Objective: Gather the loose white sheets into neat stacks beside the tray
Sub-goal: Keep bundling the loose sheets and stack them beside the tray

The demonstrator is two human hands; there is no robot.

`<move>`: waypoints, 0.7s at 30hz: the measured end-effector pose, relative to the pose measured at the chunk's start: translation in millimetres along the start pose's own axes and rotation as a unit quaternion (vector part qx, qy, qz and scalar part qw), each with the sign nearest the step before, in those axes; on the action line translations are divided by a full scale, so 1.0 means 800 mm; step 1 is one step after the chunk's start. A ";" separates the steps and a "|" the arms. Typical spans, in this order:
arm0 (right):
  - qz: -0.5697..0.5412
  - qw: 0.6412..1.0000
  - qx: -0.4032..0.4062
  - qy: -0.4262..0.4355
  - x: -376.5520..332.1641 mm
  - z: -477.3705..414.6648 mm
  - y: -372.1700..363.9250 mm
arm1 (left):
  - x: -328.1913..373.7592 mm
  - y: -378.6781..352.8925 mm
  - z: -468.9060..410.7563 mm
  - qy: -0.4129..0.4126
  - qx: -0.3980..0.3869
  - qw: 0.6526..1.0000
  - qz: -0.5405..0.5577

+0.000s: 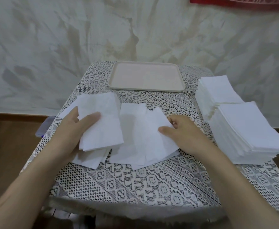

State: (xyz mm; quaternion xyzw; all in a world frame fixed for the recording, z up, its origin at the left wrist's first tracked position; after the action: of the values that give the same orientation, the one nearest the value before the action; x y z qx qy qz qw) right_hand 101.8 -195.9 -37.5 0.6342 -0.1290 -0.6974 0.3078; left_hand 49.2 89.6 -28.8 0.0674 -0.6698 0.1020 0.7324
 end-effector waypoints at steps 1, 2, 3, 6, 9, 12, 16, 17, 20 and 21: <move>-0.009 1.000 -0.002 0.001 -0.001 0.000 -0.002 | 0.000 0.000 0.000 -0.001 0.000 1.000 0.001; -0.024 1.000 -0.003 0.002 -0.003 0.001 -0.002 | 0.000 0.001 0.000 -0.002 0.000 1.000 0.003; -0.044 0.999 -0.004 0.006 -0.006 0.002 -0.002 | -0.001 0.001 0.001 -0.002 0.002 1.000 0.005; -0.091 0.996 0.000 0.011 -0.016 0.009 -0.006 | -0.001 0.002 0.001 -0.004 0.006 1.000 0.004; -0.015 1.000 0.018 0.005 -0.019 0.011 -0.021 | -0.002 0.001 0.001 -0.002 0.009 1.000 0.004; 0.143 0.989 0.039 0.000 -0.028 0.014 -0.035 | -0.002 -0.005 0.001 -0.002 0.001 1.000 0.000; 0.168 0.985 0.039 -0.001 -0.037 0.015 -0.044 | -0.003 -0.006 0.000 -0.001 -0.004 1.000 0.003; 0.155 0.987 0.038 -0.001 -0.037 0.015 -0.046 | -0.003 -0.006 0.000 0.000 -0.006 1.000 0.004; 0.122 0.992 0.031 0.006 -0.039 0.015 -0.047 | -0.004 -0.004 -0.001 -0.002 -0.006 1.000 -0.002; 0.114 0.993 0.030 0.010 -0.039 0.014 -0.044 | -0.004 -0.004 -0.001 -0.003 -0.008 1.000 -0.003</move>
State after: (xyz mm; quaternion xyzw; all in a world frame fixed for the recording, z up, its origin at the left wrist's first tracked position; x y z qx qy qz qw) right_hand 81.6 -152.4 -30.7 0.6309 -0.2186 -0.6474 0.3675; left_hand 50.5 86.1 -31.7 0.0639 -0.6728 0.0945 0.7310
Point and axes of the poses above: each hand's wrist, its own z-axis away from the middle knuckle, its own y-axis out of the back of the hand, x = y × z, the point moved 10 cm from there along -z, towards the middle knuckle, and after that the axes turned 1 degree about z, right-handed, at the moved point
